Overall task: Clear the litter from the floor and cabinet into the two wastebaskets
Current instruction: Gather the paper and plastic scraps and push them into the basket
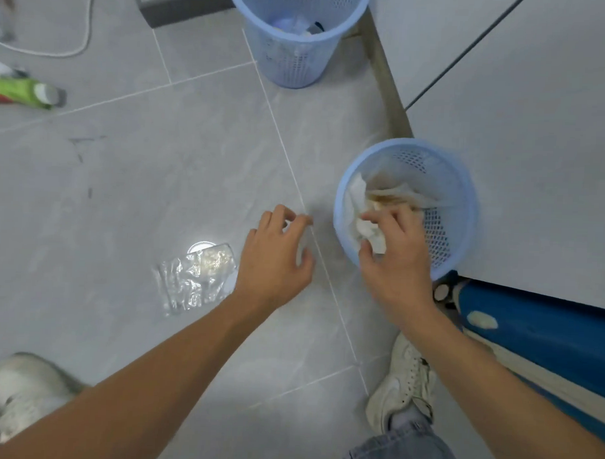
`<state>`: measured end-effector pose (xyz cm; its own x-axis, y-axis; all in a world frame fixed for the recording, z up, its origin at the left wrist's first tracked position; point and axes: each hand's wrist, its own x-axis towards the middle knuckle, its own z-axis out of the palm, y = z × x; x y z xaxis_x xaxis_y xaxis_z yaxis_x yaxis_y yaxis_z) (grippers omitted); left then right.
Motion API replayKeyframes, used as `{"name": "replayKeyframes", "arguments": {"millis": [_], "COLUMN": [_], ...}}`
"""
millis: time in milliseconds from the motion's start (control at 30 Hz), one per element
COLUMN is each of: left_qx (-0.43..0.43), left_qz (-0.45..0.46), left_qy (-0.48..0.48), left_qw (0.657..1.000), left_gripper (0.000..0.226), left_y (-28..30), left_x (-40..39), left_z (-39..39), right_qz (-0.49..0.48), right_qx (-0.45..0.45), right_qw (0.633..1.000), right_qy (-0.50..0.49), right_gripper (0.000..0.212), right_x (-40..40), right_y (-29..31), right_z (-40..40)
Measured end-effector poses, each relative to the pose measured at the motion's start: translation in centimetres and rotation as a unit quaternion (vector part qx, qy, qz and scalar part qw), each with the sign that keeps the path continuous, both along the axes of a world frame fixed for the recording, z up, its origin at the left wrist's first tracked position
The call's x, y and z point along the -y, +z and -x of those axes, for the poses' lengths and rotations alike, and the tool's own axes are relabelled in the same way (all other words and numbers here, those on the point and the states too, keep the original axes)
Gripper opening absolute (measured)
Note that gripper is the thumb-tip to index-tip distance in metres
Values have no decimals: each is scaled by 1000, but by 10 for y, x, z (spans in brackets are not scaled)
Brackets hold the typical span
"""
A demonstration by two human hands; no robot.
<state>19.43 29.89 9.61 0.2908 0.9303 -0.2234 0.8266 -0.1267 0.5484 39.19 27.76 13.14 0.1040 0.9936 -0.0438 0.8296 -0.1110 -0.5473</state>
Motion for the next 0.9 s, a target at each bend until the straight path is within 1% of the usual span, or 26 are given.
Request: {"name": "replayKeyframes", "arguments": {"millis": [67, 133, 233, 333, 467, 533, 567, 600, 667, 733, 767, 833, 900], "left_qx": [-24, -62, -132, -160, -167, -195, -208, -209, -167, -105, -83, -62, -51], "left_qz": [34, 80, 140, 165, 140, 132, 126, 117, 114, 133, 140, 141, 136], "left_qy": [27, 53, 84, 110, 120, 123, 121, 121, 129, 126, 110, 77, 63], "left_qw": [999, 993, 978, 967, 969, 964, 962, 963, 971, 978, 981, 985, 987], "left_gripper": [38, 40, 54, 67, 72, 76, 78, 78, 73, 63, 54, 35, 30], "left_y": [-24, -49, -89, -130, -170, -181, -185, -188, -192, -195, -195, -194, -187], "left_x": [23, 43, 63, 73, 79, 81, 81, 80, 77, 76, 77, 82, 85], "left_z": [54, 105, 164, 199, 214, 210, 208, 204, 200, 197, 195, 190, 183], "right_qz": [20, 67, 159, 215, 220, 202, 187, 172, 157, 150, 145, 129, 108], "right_qx": [-23, -49, -45, -31, -16, 2, 2, -4, -19, -30, -38, -51, -63], "right_qw": [998, 992, 979, 967, 968, 972, 975, 978, 980, 979, 980, 982, 987], "right_qy": [57, 94, 119, 136, 122, 120, 119, 118, 123, 132, 132, 125, 105], "right_gripper": [33, 32, 37, 43, 50, 47, 42, 35, 25, 22, 21, 19, 20], "right_x": [14, 32, 57, 69, 70, 66, 63, 60, 55, 50, 49, 47, 43], "right_y": [-18, -48, -108, -163, -211, -225, -230, -234, -240, -243, -243, -238, -226], "right_z": [42, 83, 135, 175, 207, 213, 214, 213, 210, 205, 202, 197, 188]}}
